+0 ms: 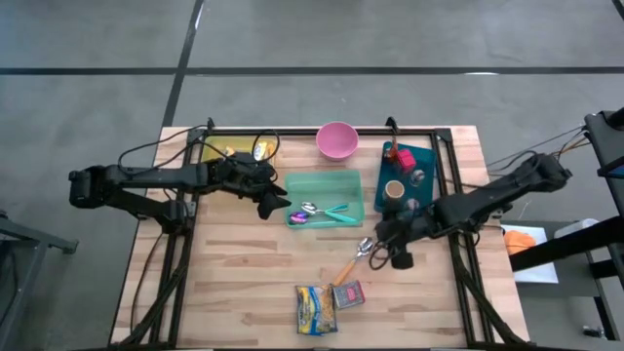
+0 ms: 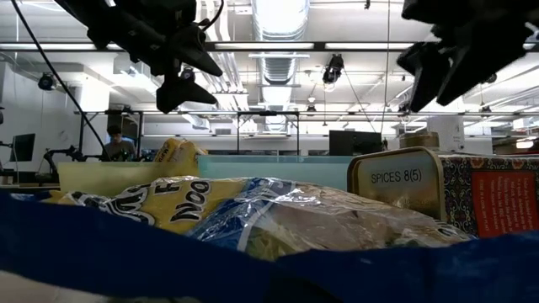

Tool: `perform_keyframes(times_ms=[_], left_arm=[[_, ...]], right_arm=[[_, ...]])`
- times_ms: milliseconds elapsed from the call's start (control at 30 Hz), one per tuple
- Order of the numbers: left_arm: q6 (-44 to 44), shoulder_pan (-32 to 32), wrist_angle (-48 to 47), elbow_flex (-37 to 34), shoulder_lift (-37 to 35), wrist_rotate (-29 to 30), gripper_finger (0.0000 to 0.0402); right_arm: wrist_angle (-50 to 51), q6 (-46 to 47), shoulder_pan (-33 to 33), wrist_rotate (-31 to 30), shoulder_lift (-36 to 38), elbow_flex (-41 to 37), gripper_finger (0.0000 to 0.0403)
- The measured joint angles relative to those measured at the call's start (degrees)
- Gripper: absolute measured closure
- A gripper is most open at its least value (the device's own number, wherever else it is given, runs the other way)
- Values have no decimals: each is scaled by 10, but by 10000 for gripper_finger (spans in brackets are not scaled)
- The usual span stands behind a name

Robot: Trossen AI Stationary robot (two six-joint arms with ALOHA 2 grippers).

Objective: Pick & Place Food Item
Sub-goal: Put the yellow spoon into the green bin

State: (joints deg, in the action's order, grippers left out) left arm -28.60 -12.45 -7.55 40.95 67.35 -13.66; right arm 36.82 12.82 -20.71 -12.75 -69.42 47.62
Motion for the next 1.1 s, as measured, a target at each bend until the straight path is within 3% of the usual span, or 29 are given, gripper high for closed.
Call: perform_keyframes(times_ms=[200, 367, 700, 867, 1100], left_arm=[[0, 0, 0, 0, 0, 1, 139], [0, 0, 0, 0, 0, 1, 139], [-30, 0, -2, 0, 0, 1, 139], [-30, 0, -2, 0, 0, 1, 139], [-30, 0, -2, 0, 0, 1, 139]], right_arm=[[-40, -56, -4, 24, -83, 3, 177], [-34, -112, -4, 26, -157, 51, 177], [105, -197, -4, 78, -294, 199, 177], [118, -233, -4, 111, -342, 228, 177], [111, -278, -2, 112, -376, 252, 177]])
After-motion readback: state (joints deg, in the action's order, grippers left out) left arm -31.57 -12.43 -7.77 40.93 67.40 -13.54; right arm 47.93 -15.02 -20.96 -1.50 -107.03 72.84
